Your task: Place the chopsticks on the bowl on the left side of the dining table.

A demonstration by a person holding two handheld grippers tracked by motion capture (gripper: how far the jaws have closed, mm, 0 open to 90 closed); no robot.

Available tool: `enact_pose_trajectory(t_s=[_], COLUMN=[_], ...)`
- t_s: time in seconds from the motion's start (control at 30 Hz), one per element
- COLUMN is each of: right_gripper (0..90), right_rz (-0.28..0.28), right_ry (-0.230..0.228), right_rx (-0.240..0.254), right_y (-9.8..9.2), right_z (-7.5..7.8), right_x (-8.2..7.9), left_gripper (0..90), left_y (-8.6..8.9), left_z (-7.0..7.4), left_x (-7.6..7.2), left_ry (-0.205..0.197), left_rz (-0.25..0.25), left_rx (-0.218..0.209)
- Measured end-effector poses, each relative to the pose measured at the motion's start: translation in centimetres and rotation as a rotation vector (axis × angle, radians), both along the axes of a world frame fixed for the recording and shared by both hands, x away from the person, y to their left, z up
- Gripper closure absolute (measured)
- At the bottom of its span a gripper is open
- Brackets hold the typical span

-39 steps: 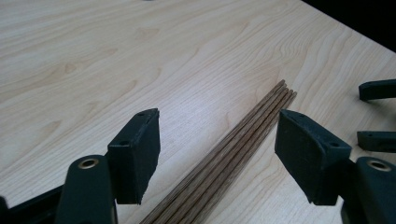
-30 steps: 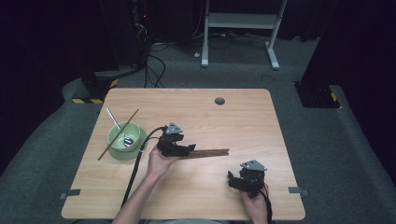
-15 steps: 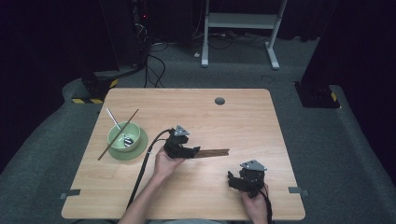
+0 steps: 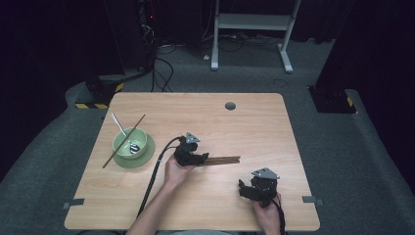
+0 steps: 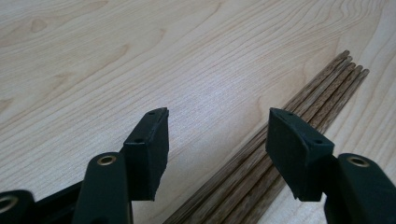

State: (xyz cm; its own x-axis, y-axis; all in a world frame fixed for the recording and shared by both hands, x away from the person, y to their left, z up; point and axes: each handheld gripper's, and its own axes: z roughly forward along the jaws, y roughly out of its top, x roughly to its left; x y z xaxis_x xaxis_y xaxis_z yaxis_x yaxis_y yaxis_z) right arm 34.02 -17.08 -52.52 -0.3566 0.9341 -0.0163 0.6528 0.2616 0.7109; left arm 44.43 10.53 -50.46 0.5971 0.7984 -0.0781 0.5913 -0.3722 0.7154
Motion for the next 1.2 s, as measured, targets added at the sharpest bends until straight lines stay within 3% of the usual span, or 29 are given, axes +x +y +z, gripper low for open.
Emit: enact_pose_trajectory(t_s=[1.2], right_gripper=[15.8], right_rz=[0.0], right_ry=[0.0], right_rx=[0.0], right_y=[0.01], right_z=[0.0], right_x=[0.0], left_gripper=[43.0], left_y=[-0.49], left_z=[-0.96], left_x=[0.5], left_ry=[0.03], left_rz=[0.012], left_rx=[0.02])
